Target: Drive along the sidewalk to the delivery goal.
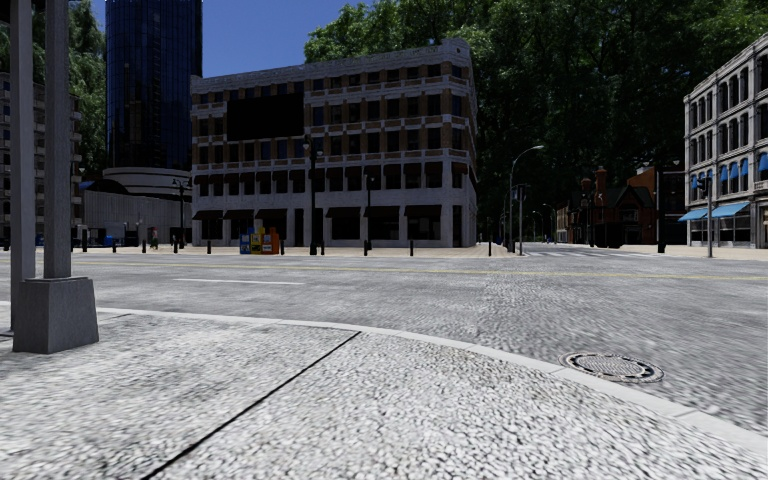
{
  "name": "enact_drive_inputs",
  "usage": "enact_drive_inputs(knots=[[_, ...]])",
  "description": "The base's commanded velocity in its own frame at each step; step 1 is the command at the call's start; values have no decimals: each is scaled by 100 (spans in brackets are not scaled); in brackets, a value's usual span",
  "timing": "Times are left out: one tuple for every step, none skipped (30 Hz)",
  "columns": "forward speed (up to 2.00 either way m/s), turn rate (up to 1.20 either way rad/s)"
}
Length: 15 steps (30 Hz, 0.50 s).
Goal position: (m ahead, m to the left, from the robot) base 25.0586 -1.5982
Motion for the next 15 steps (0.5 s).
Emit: enact_drive_inputs(knots=[[0, 0], [0, 0], [0, 0], [0, 0], [0, 0], [0, 0], [0, 0], [0, 0], [0, 0], [0, 0], [0, 0], [0, 0], [0, 0], [0, 0], [0, 0]])
